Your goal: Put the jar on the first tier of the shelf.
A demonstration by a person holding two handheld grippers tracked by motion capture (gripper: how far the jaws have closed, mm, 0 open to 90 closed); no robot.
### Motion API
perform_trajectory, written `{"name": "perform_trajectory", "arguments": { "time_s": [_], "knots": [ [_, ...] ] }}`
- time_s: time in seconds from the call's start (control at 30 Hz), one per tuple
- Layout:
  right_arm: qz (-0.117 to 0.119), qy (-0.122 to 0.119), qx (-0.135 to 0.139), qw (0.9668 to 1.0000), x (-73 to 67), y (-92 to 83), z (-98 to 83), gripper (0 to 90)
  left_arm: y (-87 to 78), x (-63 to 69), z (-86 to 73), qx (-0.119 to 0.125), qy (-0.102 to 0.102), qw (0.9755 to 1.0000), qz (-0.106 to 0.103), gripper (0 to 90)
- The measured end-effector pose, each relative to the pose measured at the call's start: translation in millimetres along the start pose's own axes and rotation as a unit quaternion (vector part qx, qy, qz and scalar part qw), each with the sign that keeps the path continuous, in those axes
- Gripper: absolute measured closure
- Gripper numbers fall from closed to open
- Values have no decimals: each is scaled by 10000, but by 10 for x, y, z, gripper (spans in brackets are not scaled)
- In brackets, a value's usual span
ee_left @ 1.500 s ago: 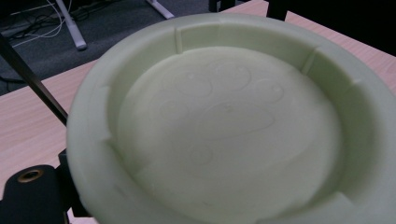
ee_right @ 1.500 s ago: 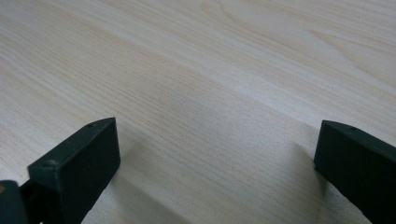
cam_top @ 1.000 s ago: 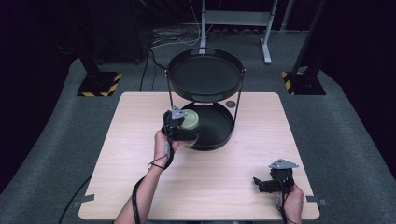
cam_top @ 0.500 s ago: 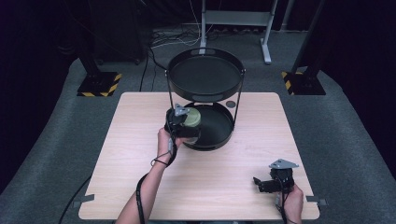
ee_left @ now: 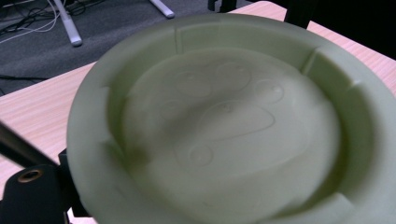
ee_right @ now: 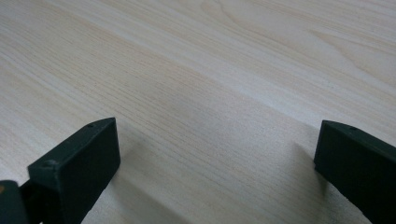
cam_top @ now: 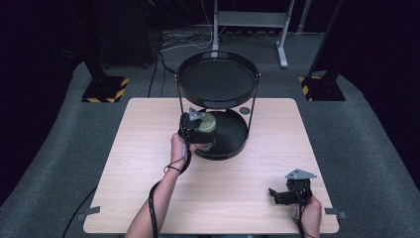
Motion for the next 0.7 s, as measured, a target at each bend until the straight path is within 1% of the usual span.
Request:
{"name": "perform_trajectory", "arguments": {
  "time_s": [0.13, 0.27, 0.33, 0.37, 0.4, 0.43, 0.47, 0.5, 0.53, 0.57, 0.6, 0.63, 0.7],
  "knots": [
    [0, 1, 0, 10000, 0, 0, 0, 0, 40, -6, 17, -36, 25, 10000, -10, 114],
    [-1, -1, 0, 10000, 0, 0, 0, 0, 99, -9, 12, -60, -21, 10000, 7, 115],
    [-1, -1, 1, 10000, 0, 0, 0, 0, 122, -18, 0, -111, -8, 9999, 19, 114],
    [-1, 1, 0, 10000, 0, 0, 0, 0, 138, -21, -6, -109, -38, 9999, 44, 115],
    [-1, -1, 1, 10000, 0, 0, 0, 0, 159, -18, -8, -60, -113, 9999, 65, 115],
    [-2, -1, 1, 10000, 0, 0, 0, 0, 174, -22, -14, -74, -100, 9999, 25, 115],
    [-1, -1, 1, 10000, 0, 0, 0, 0, 185, -35, -26, -119, -89, 9999, 52, 115],
    [-2, -1, 2, 10000, 0, 0, 0, 0, 208, -34, -27, -72, -144, 9999, 42, 114],
    [-2, -2, 2, 10000, 0, 0, 0, 0, 222, -38, -32, -81, -166, 9998, 42, 115],
    [-2, -5, 3, 10000, 0, 0, 0, 0, 234, -47, -34, -116, -133, 9998, 18, 114],
    [-1, -3, 2, 10000, 0, 0, 0, 0, 257, -41, -30, -46, -222, 9997, 29, 114],
    [-1, -6, 3, 10000, 0, 0, 0, 0, 255, -56, -37, -136, -143, 9998, 27, 114],
    [0, -6, 3, 10000, 0, 0, 0, 0, 281, -51, -27, -79, -197, 9998, 11, 114]
  ]
}}
Point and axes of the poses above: each handheld gripper's, and its own axes: y roughly forward along the jaws, z roughly out of its top, x roughly to its right, the point moved 6 cm from there along y, roughly forward along the jaws, and after that the axes turned 8 degrees about -z, right-handed, at the moved point
